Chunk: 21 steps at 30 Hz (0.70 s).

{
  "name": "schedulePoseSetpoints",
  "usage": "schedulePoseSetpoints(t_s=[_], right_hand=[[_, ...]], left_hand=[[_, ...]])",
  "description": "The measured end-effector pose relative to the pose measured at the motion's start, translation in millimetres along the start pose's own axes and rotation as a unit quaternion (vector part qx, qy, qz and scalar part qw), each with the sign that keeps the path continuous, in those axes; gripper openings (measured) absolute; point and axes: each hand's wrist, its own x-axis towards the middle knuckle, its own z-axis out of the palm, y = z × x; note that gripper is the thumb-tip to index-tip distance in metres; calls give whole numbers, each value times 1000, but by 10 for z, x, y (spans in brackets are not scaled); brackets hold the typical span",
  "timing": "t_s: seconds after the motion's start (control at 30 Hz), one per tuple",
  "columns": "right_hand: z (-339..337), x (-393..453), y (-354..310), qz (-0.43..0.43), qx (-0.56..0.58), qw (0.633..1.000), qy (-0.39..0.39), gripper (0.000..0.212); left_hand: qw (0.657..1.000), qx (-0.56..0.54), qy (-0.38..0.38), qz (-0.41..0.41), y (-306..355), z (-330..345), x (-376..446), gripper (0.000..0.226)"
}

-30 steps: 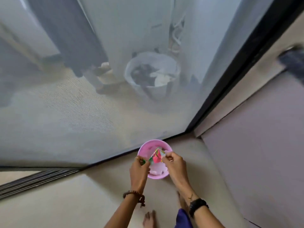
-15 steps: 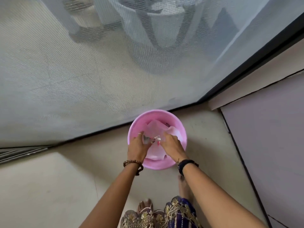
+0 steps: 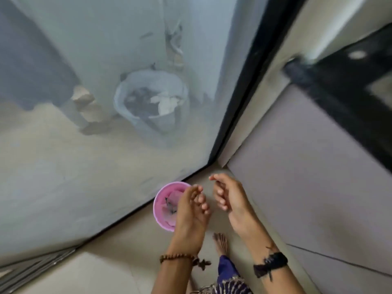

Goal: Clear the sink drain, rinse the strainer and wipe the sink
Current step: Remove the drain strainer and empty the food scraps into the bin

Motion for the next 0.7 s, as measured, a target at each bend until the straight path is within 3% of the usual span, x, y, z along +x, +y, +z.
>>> schedulePoseSetpoints(t_s=[0.13, 0.27, 0.53, 0.6, 0.63, 0.7], right_hand=[[-394, -874, -948, -80, 100, 992, -13, 27], [-1027, -1421, -1644, -175, 158, 972, 2, 27], [-2727, -1640, -2751, -271, 206, 931, 131, 29], [-3270, -1436, -2939, -254, 185, 928, 201, 27], [-3538, -1307, -3002, -234, 160, 928, 242, 26], [-4044, -1045, -3050, -186, 81, 926, 318, 23]], left_hand=[[988, 45, -137, -48, -57, 1011, -715, 28], [961, 150, -226, -55, -298, 1857, -1051, 31], [869, 342, -352, -59, -1413, 3686, -983, 45], [827, 450, -337, -27, -1809, 4195, -768, 36], [789, 522, -324, 15, -1990, 4428, -621, 31], [668, 667, -305, 125, -2298, 4774, -289, 21]])
